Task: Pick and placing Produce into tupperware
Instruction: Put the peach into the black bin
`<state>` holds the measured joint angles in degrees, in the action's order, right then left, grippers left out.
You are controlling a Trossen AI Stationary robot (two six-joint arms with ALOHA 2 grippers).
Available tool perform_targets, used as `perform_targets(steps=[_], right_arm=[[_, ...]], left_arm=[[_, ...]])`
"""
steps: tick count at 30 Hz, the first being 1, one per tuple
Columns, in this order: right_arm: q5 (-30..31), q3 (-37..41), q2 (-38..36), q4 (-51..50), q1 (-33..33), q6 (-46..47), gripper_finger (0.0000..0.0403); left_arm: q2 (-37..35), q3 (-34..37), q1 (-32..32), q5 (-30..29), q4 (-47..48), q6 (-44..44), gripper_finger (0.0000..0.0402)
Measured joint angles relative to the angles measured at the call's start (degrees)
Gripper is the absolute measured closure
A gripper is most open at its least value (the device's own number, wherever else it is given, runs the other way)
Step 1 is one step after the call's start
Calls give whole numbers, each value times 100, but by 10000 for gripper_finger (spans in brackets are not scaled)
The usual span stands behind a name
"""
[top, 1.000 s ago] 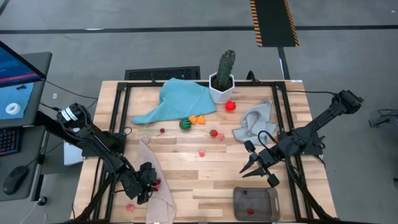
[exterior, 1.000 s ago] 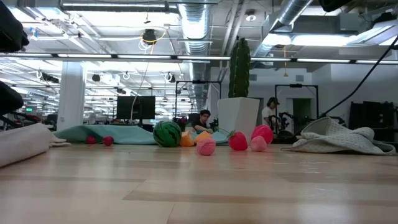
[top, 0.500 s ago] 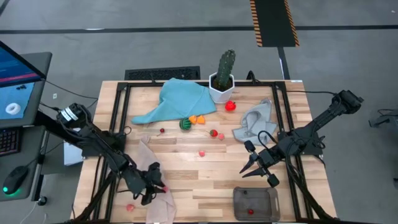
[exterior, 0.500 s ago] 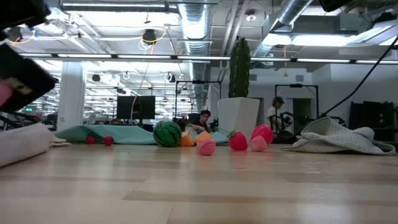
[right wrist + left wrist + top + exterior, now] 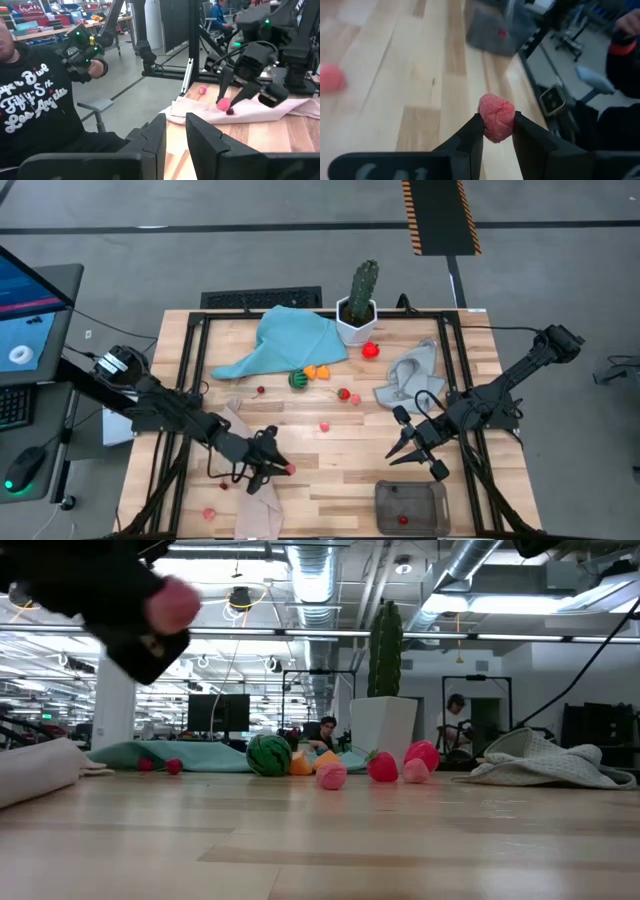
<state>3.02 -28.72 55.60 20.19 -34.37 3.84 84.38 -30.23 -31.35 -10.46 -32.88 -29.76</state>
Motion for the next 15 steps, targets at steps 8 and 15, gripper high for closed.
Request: perform_targets(steps=[8, 15], right_arm=[[1, -2, -513, 111, -57, -597, 305], [-1, -3, -921, -261, -87, -551, 305]], left_arm=[[2, -732, 383, 119, 634, 760, 317], [183, -1484, 591, 120, 1044, 1388, 317]])
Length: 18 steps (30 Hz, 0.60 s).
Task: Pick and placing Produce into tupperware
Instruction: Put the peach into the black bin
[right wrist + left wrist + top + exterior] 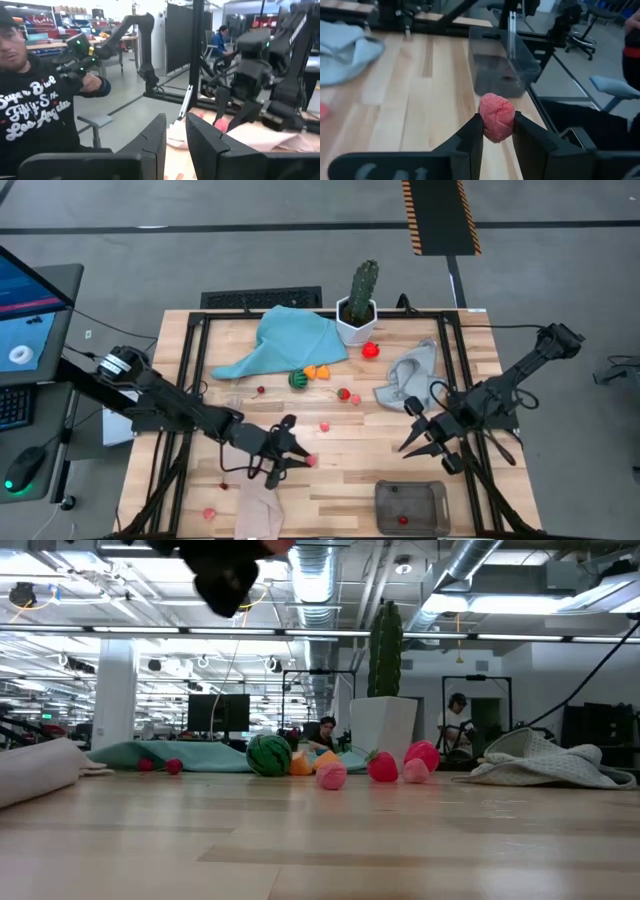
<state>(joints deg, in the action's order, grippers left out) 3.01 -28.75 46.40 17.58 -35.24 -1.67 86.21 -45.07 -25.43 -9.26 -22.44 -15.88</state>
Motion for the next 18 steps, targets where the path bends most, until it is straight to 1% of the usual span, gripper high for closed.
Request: perform_targets(steps=[4, 9, 13, 18], right_arm=[[0, 0, 22, -52, 0, 144, 305], [0, 0, 62, -78, -11, 236, 305], [3, 0, 69, -112, -67, 280, 305], [-7, 0, 74, -150, -181, 299, 305]], left_arm=[[439, -471, 275, 166, 17, 24, 317], [1183, -1270, 536, 825, 183, 123, 317], [1745, -1917, 628, 930, 314, 119, 317], [2331, -2743, 687, 1209, 678, 241, 317]])
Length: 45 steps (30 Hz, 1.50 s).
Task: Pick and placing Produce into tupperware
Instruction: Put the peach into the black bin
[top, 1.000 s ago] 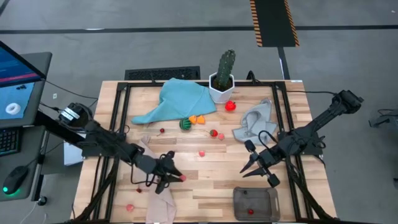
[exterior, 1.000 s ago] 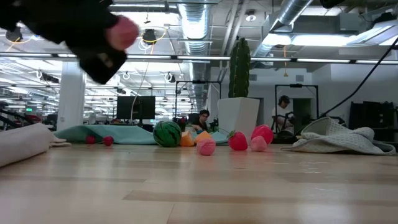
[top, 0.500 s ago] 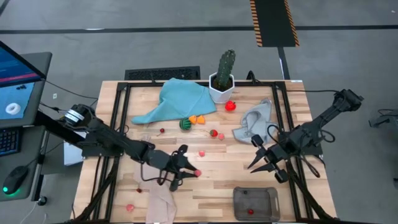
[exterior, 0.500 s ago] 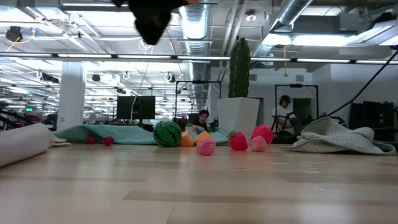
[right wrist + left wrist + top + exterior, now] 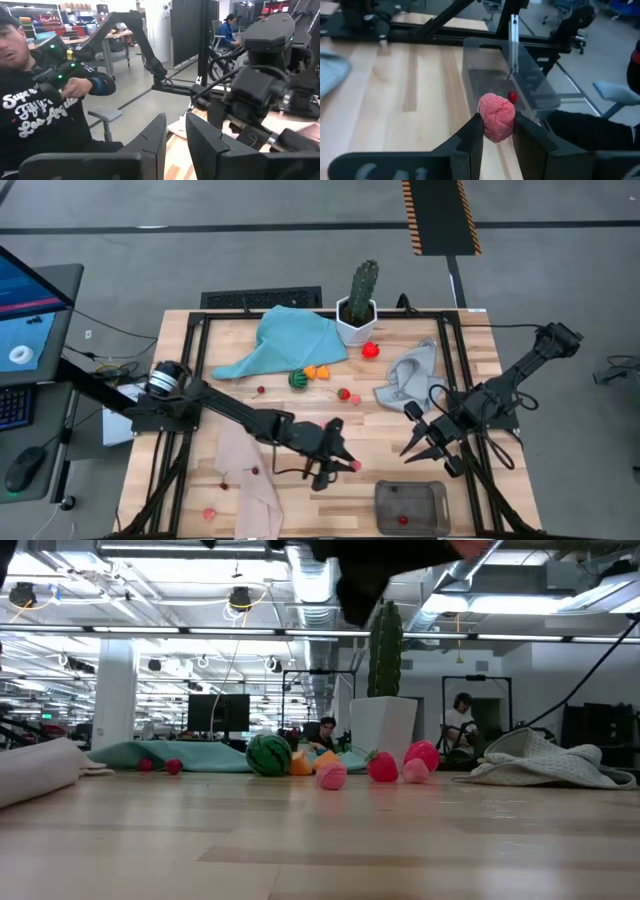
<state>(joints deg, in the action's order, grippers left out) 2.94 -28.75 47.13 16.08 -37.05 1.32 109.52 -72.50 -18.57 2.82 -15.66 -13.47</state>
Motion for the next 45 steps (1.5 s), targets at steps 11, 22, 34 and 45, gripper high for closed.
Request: perform_targets(steps=[11, 22, 34, 45], right_arm=[[8, 0, 0, -70, -160, 20, 305], [8, 2, 1, -222, -160, 18, 305], [11, 501, 2, 408, -145, 22, 305], [11, 509, -114, 408, -145, 16, 305]], left_arm=[[1100, -1570, -2, 814, 375, 70, 317], [1910, -2724, 14, 1045, 749, 67, 317], [1910, -2790, 23, 862, 847, 86, 317], [1910, -2790, 44, 1223, 743, 151, 317]])
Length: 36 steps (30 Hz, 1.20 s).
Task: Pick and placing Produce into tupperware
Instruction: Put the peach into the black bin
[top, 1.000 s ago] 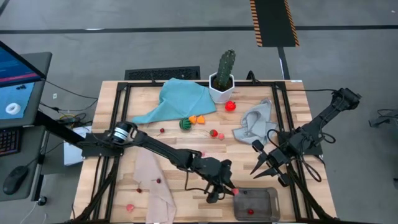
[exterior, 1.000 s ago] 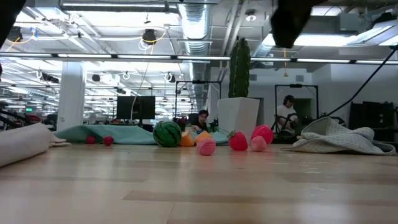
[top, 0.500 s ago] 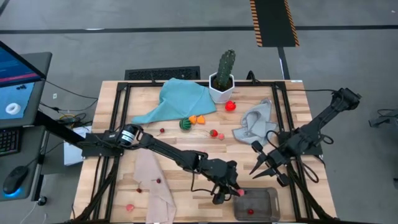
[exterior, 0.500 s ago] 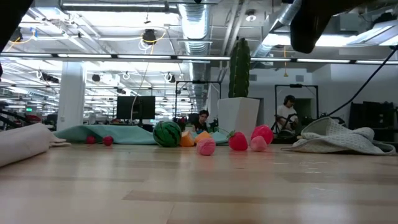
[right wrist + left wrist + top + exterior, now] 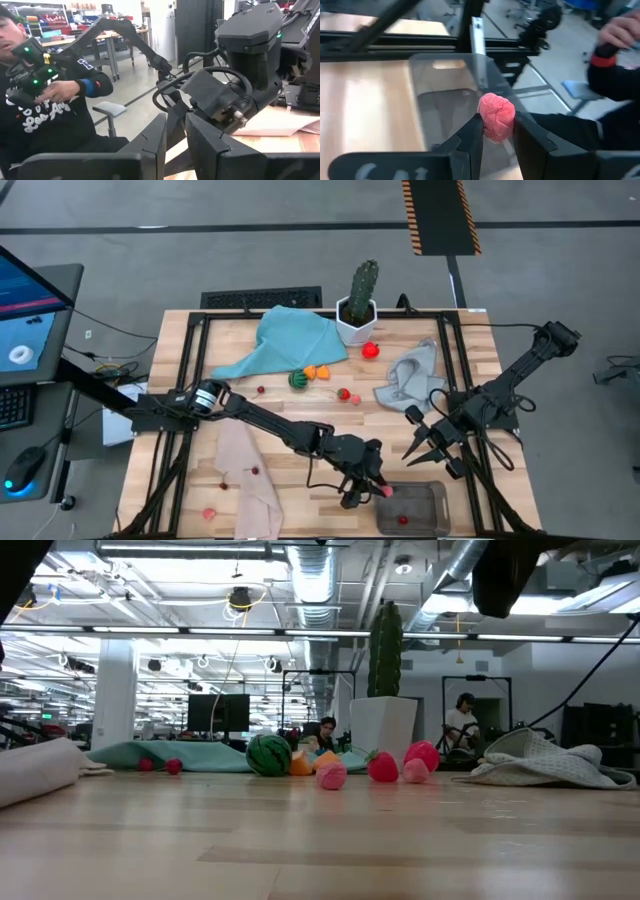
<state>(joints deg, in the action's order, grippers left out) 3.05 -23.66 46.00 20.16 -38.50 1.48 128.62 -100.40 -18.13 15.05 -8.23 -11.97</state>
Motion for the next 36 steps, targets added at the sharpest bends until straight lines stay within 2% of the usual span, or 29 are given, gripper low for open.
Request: perform_targets(steps=[5, 17, 21, 23, 36], right_arm=[[-1, 0, 5, 4, 0, 2, 305], [-2, 0, 7, -42, -9, 4, 305], [-1, 0, 7, -45, -9, 4, 305], [0, 0, 5, -42, -9, 4, 305], [-2, 0, 7, -59, -11, 63, 305]], left_arm=[[0, 0, 2, 253, -57, -1, 317], [291, -45, 11, -62, -478, -79, 317], [416, -86, 11, 275, -788, -206, 317], [482, -105, 11, 306, -521, -300, 317], [667, -306, 2, 404, -549, -352, 308]])
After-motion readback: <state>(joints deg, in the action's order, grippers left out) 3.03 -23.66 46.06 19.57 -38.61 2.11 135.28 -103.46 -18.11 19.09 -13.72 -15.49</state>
